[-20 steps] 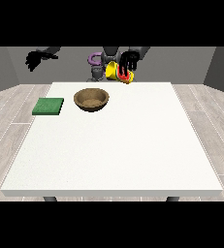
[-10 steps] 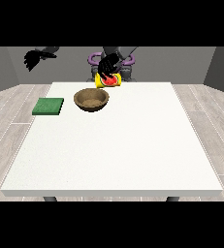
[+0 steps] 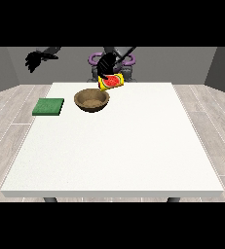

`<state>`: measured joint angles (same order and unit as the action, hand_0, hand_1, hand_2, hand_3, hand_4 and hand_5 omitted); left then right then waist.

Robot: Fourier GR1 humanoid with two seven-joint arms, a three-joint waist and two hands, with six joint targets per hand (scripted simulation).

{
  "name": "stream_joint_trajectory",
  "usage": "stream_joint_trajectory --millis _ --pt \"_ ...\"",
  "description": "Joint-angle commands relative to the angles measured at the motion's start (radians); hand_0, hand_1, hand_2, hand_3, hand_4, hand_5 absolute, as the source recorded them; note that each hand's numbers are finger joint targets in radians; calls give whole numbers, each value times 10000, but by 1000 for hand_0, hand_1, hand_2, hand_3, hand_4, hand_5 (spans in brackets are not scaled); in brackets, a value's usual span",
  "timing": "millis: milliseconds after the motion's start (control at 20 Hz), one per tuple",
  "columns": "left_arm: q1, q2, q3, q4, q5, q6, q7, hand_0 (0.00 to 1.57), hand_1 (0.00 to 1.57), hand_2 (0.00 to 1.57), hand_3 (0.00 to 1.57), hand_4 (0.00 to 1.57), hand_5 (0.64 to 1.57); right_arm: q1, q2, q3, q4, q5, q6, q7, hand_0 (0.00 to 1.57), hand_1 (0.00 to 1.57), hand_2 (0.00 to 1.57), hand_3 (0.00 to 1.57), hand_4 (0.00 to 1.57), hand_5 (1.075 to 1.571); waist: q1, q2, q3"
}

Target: Pick the cup and pour the ball into the bowl, then pick the bowl and place it on the pad

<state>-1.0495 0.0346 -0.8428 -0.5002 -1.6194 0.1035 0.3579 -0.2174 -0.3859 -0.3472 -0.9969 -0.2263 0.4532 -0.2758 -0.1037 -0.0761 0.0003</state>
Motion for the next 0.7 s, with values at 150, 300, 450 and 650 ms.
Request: stream_joint_trajectory --millis 150,300,450,650 --pt "391 369 2998 -1247 2551 1616 273 1499 1499 1571 1571 1571 1092 -13 180 -116 -104 -140 -581 699 0 0 0 0 0 1567 731 -277 -85" --pt "1254 342 4712 -1810 4310 2695 515 1296 1296 1571 1571 1571 1156 493 349 -140 -180 -176 -504 433 0 0 0 0 0 1567 843 -154 -117" --pt "2195 -91 5933 -2535 6054 3655 -124 1023 1023 1257 941 1391 1300 509 616 -88 -286 -97 -910 568 0 0 0 0 225 1565 1250 24 -147" --pt "3462 -331 7140 -3818 9261 4532 -960 0 0 0 0 419 1561 165 1145 304 -606 22 -998 372 0 0 0 0 354 1567 784 1023 -283"
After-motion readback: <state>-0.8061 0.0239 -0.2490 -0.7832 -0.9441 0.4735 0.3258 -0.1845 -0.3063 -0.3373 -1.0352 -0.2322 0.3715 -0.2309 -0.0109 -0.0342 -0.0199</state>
